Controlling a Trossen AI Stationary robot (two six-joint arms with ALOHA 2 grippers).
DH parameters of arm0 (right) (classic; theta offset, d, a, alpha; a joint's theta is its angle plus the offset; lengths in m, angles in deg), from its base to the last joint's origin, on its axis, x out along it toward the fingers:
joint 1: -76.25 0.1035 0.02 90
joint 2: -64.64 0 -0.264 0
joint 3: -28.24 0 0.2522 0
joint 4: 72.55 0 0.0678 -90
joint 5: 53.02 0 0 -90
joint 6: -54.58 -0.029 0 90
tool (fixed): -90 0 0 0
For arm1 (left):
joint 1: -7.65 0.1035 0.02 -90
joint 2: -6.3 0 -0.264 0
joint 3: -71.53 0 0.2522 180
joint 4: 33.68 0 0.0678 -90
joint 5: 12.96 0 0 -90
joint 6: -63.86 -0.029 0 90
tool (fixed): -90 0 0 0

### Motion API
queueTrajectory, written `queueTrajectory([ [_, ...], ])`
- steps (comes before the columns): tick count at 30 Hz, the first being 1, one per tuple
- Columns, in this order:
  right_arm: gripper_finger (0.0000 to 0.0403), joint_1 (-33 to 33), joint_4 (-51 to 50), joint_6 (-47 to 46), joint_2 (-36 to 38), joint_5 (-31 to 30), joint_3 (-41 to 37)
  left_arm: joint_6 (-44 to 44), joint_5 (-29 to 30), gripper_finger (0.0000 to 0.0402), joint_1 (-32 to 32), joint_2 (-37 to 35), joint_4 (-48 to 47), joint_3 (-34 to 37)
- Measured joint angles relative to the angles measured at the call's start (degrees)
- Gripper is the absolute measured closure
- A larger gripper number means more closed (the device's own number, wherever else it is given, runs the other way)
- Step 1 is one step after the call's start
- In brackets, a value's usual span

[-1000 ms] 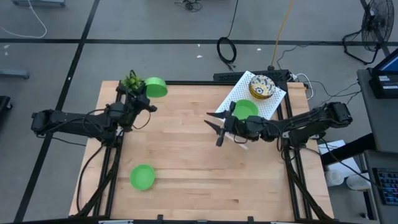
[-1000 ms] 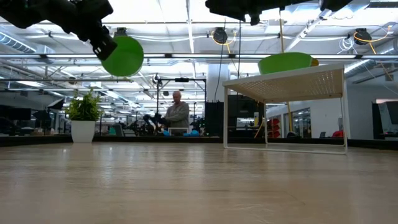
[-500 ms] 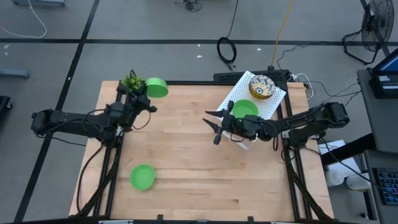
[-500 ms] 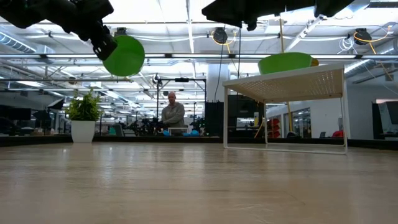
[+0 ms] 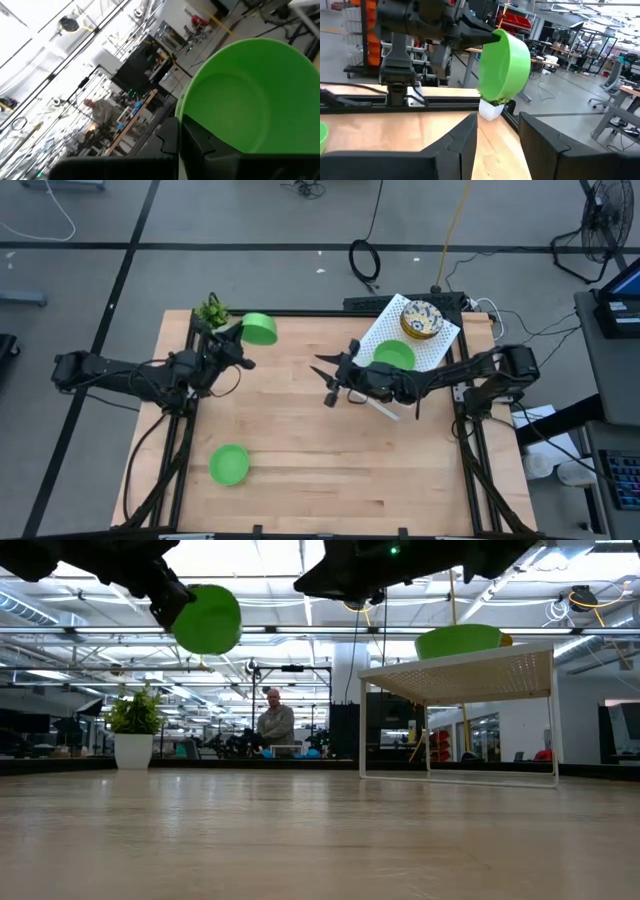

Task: Pick & Place Mini bowls
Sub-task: Stack the right green bowl on top of the other green bowl on the shelf

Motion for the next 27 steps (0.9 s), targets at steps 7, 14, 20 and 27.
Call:
queueTrajectory([
  [7, 0.0256, 0.1, -3.2, 5.1, -3.1, -3.9, 3.4, -1.0, -1.5, 0.0399, -2.5, 0.0, 0.6, 0.0],
  [14, 0.0168, 0.1, -4.1, 2.5, -3.5, -4.1, 4.8, -2.3, -1.7, 0.0399, -5.0, 0.3, 2.1, 0.0],
  [20, 0.0123, 0.1, -1.0, 1.3, -3.5, -4.0, 4.8, -5.2, -1.9, 0.0399, -7.2, 4.7, 7.6, -0.7],
  [27, 0.0129, 0.1, -0.7, 1.3, -3.5, -4.0, 4.8, -5.3, -1.0, 0.0399, -8.7, 14.0, 7.4, -5.6],
])
